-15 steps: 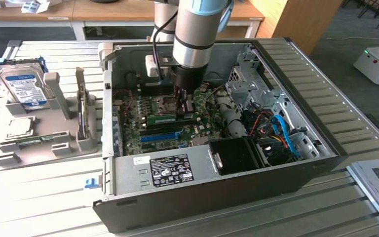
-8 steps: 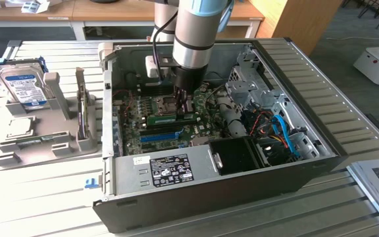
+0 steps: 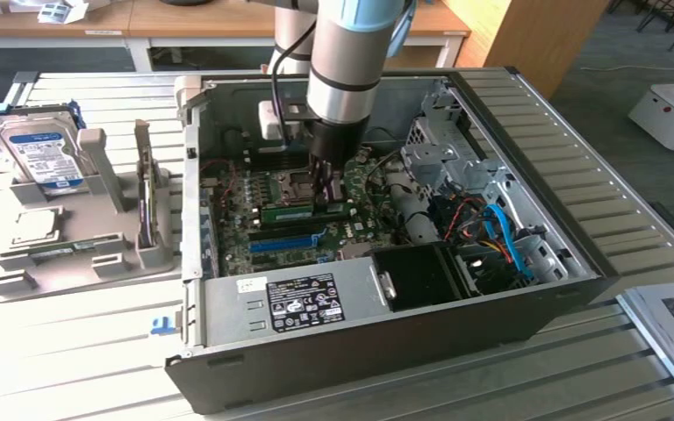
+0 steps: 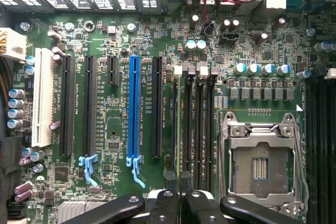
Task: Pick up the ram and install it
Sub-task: 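Insert the ram into the slot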
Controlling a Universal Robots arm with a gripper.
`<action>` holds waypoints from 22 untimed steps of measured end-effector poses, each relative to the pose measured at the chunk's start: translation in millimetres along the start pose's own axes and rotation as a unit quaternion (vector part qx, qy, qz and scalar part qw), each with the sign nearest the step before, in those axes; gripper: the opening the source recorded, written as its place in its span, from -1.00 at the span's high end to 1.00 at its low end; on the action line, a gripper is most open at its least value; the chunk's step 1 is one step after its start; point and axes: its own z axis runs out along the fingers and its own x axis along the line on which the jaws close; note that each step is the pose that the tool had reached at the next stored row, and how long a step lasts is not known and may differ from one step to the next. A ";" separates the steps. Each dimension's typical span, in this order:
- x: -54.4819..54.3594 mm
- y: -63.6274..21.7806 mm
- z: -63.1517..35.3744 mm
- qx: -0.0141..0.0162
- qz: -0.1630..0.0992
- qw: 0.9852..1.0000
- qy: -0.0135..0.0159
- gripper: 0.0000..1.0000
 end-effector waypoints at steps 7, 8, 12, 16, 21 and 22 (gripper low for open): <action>0.0 -0.1 2.1 0.000 0.000 1.000 0.000 0.76; 0.0 -0.1 2.1 0.000 0.000 1.000 0.000 0.76; 0.0 -0.1 2.2 0.000 0.000 1.000 0.000 0.76; 0.0 -0.1 2.2 0.000 0.000 1.000 0.000 0.63; 0.0 -0.1 2.2 0.000 0.000 1.000 0.000 0.50; 0.0 -0.1 2.2 0.000 0.000 1.000 0.000 0.50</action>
